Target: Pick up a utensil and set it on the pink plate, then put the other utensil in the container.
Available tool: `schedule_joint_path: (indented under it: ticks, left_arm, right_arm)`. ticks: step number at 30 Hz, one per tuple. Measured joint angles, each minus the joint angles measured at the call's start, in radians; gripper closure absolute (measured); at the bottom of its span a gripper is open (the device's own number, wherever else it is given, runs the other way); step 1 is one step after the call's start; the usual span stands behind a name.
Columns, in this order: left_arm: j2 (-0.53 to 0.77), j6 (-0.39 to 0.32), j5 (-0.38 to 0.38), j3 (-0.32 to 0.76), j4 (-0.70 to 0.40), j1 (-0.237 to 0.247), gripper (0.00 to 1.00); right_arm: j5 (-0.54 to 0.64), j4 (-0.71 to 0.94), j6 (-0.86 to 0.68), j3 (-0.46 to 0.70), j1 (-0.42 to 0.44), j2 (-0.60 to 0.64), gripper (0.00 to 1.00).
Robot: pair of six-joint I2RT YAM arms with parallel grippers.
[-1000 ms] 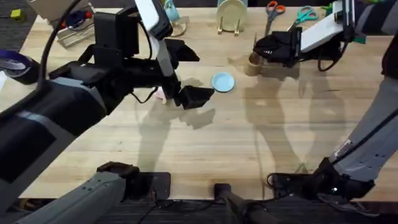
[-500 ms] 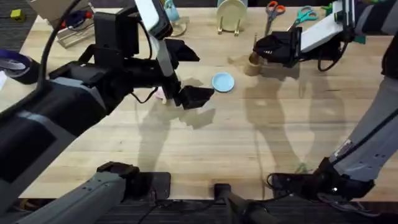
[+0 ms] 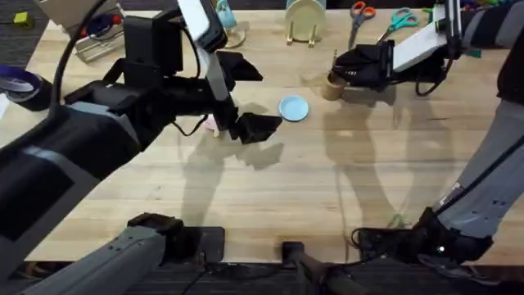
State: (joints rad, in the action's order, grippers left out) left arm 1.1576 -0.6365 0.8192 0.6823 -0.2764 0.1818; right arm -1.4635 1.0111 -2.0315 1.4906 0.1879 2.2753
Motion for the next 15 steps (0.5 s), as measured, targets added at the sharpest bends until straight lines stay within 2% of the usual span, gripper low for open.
schedule_joint_path:
  ticks: [2,4,8,15]
  left_arm:
    - [0.000,0.000,0.000,0.000,0.000,0.000,0.007]
    - [0.000,0.000,0.000,0.000,0.000,0.000,0.007]
    - [0.000,0.000,0.000,0.000,0.000,0.000,0.007]
    - [0.000,0.000,0.000,0.000,0.000,0.000,0.007]
  right_arm:
    - [0.000,0.000,0.001,0.000,0.000,0.000,0.860]
    - [0.000,0.000,0.004,0.000,0.000,0.000,0.778]
    - [0.000,0.001,0.005,0.000,-0.001,0.000,0.543]
    - [0.000,0.030,0.004,0.000,-0.001,0.000,0.330]
